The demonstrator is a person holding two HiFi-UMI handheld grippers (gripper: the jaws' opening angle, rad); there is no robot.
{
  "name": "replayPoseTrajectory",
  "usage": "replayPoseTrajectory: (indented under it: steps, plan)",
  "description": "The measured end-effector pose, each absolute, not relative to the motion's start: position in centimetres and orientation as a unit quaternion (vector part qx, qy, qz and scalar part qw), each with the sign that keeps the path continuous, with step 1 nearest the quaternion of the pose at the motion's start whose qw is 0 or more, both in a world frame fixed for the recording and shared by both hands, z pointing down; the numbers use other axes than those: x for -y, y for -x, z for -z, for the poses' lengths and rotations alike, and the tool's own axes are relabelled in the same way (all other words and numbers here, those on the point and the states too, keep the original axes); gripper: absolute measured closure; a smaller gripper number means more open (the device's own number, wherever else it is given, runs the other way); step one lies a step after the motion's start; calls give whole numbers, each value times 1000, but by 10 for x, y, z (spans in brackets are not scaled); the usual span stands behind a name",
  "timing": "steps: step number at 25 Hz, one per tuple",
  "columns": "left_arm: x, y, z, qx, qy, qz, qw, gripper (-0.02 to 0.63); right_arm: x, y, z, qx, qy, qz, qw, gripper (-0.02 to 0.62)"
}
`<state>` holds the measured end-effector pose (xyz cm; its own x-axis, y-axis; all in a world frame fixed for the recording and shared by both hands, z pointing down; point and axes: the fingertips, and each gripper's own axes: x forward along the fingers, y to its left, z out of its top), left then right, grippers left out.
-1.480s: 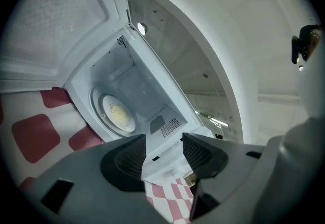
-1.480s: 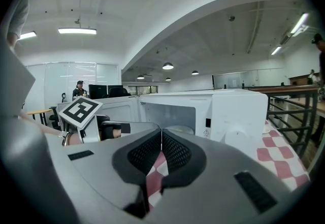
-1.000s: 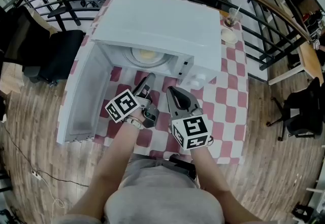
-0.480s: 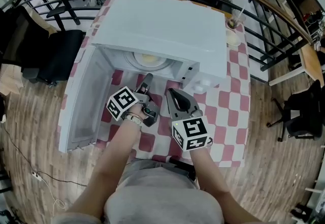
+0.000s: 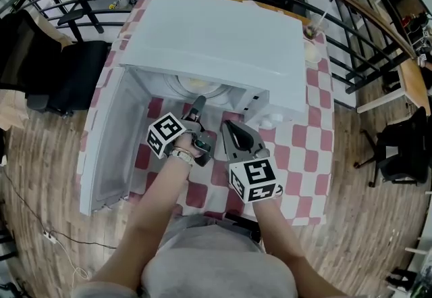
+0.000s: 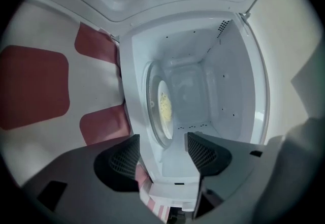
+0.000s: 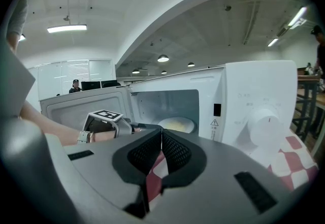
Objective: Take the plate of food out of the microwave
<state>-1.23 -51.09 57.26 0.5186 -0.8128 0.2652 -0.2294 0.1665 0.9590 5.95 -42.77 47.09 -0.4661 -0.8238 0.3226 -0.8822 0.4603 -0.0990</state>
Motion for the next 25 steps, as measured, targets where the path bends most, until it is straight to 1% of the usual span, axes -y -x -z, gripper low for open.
replayPoseTrajectory:
  steps: [4,11,25]
  plan:
    - [517,14,-586,446,-581,225,643,281,433,-61,-476,843,-507,-132,118,569]
    - [528,23,-600,489,-534,216,655,278,440,-59,-483,842,-507,-138,123,569]
    - [545,16,-616,516,-486,203,675,278,438,-68,-491,832,-517,-154,126,569]
